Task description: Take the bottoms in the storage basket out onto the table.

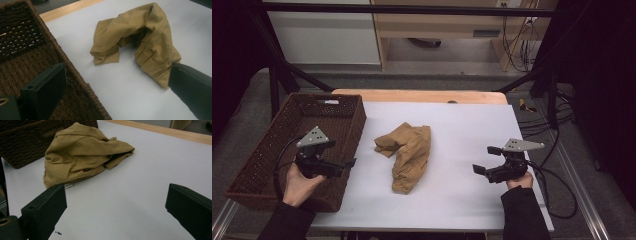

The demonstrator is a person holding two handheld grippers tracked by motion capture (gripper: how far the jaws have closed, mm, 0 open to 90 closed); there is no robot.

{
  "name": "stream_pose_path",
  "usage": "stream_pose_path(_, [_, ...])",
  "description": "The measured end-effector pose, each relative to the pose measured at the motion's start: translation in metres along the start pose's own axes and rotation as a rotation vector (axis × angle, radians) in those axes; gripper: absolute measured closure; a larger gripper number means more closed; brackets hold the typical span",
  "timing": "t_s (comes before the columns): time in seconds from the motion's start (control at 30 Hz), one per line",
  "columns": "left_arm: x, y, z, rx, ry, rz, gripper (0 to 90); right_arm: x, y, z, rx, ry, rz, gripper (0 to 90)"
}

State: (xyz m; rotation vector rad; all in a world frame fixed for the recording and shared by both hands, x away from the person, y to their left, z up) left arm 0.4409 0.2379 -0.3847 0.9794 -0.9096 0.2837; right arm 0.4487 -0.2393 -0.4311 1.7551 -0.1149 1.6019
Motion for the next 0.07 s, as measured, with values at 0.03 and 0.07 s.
stream_pose_path(0.03, [-0.0007,0.0001,-0.0008,0.002,-0.002,0.000,1.8,0.0000,0.0000,0.0000,0.000,0.000,0.000,4.1])
stream_pose_path(0.07, [-0.0015,0.0001,-0.0012,0.002,0.003,0.002,1.8,0.0001,-0.0001,0.0000,0.000,-0.001,0.002,4.2])
Point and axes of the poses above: each handheld gripper's, and its own axes: y roughly backward along the jaws, x roughly out of its top, z roughly to its right, the point moved 5 cm from there along -y, roughly forward along the jaws, and after that the axes turned 15 degrees about y, right-handed, at the moved point
